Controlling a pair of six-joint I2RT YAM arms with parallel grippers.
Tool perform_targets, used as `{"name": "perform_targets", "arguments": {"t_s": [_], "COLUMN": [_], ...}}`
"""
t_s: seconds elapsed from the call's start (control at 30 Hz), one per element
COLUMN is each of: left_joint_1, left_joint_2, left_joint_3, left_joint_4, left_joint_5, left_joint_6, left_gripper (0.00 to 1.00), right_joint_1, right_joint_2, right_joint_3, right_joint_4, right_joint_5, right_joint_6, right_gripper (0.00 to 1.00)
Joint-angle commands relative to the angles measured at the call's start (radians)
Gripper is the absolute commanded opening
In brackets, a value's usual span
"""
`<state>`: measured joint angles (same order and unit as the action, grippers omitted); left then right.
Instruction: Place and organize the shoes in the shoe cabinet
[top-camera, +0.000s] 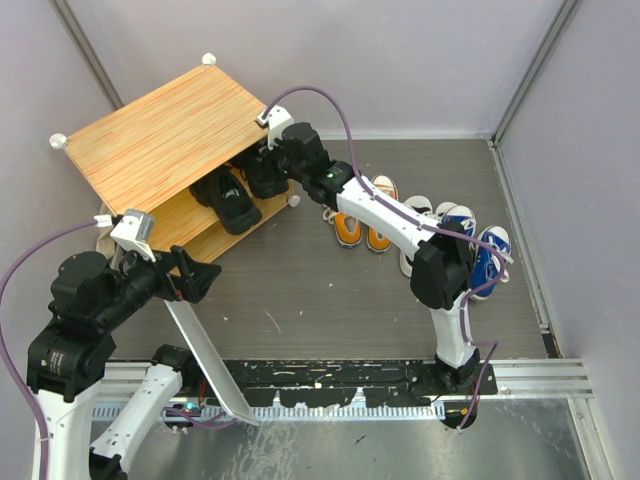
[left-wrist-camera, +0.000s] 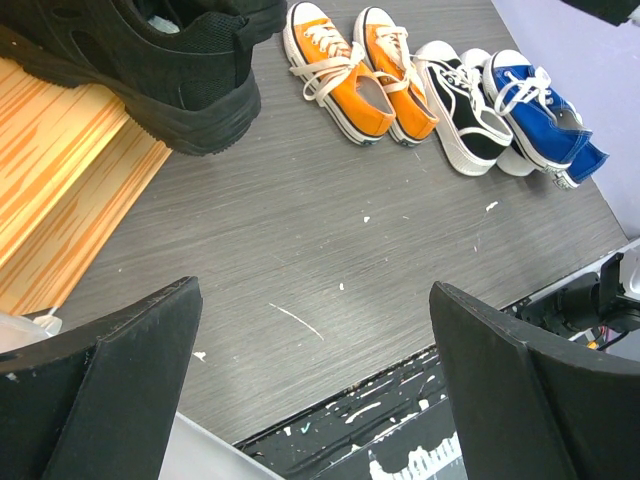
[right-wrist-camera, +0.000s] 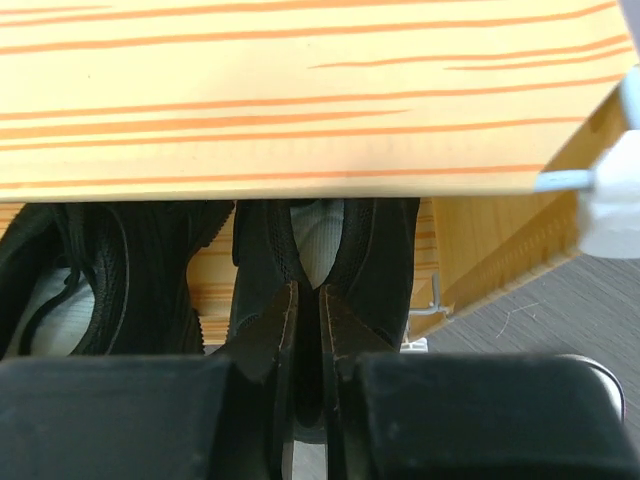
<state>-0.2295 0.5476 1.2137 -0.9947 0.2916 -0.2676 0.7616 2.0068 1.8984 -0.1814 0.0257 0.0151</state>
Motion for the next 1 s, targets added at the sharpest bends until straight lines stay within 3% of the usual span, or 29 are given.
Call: {"name": "perform_targets", "arguments": {"t_s": [0.0, 0.27, 0.97], "left_joint_1": [0.001, 0.001, 0.002], "left_joint_2": [0.012, 0.026, 0.047], "left_joint_3": [0.012, -0.001, -0.019], "left_joint_4": [-0.037, -0.029, -0.015], "left_joint_5": [-0.004, -0.005, -0.003], "left_joint_6": [0.011, 0.017, 0.017], "left_gripper": [0.98, 0.98, 0.98], "right_joint_1": [-0.004, -0.004, -0.005], "right_joint_2": [-0.019, -0.027, 0.074], "right_joint_3": [0.044, -0.006, 0.013], "right_joint_4": [0.242, 0.370, 0.492], "right_joint_5": [0.033, 0.032, 0.051], "right_joint_6": [-0.057, -0.111, -0.310], "right_gripper": [0.01, 0.01, 0.04]}}
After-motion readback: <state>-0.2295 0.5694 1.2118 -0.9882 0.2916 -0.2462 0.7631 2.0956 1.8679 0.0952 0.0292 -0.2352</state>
